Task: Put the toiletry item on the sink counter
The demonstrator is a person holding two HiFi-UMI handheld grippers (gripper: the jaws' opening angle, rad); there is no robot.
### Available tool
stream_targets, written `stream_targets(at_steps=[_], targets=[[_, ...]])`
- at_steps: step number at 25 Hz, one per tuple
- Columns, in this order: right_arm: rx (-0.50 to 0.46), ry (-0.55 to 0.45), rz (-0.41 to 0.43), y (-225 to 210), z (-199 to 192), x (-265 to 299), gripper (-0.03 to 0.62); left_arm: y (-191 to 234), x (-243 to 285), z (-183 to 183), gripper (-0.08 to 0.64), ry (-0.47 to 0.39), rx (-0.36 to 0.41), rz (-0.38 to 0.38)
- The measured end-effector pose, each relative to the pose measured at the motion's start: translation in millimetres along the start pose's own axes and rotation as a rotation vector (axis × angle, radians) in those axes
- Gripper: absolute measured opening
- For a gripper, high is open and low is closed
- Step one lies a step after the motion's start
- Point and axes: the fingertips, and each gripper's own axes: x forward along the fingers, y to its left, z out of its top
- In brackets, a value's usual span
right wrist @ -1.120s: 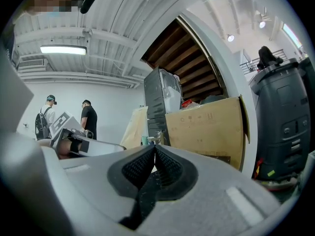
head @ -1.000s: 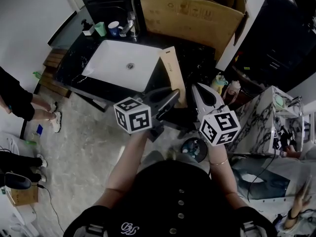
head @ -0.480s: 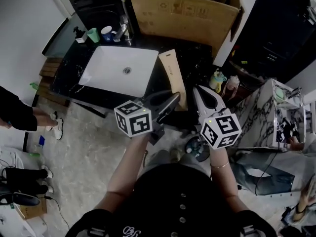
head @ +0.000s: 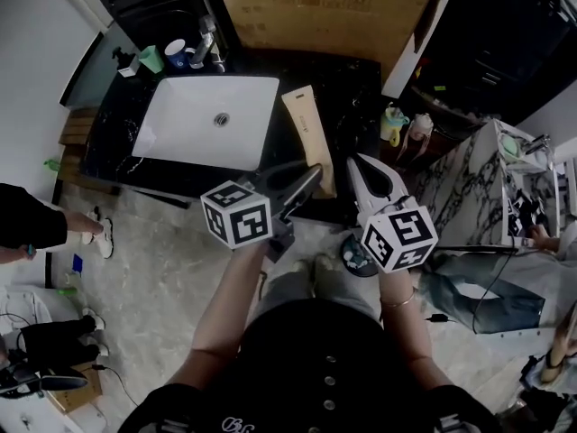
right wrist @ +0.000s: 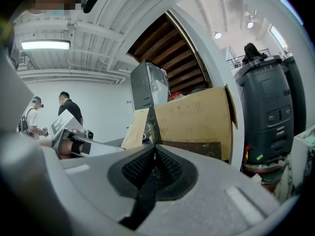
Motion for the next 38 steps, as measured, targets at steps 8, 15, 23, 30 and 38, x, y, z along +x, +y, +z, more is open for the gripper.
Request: stream_targets(at_steps=[8,15,23,30,38], targets=[[0.026,0.048,-0.021,-12,-17,7,0.005,20,6,-10,0.041,0.046,-0.021,0.008],[0.027,0.088,-0.015,-18,-32,21,0.005,38,16,-19,0.041,0.076,-0.041,0.024],[0.035,0.109,-0.013,-29,-41,33,0.005,54,31,-29,0.041,0.124,-0.034,0.056],[0.047,0.133,-0.014,-41,-52,37,0.005,68,40,-40,0.041,0.168,-0.040,0.091],[0.060,0.152,0.004,-43,-61,42,0.005,82,44,-52,0.041,0.212,-0.020,0.150]])
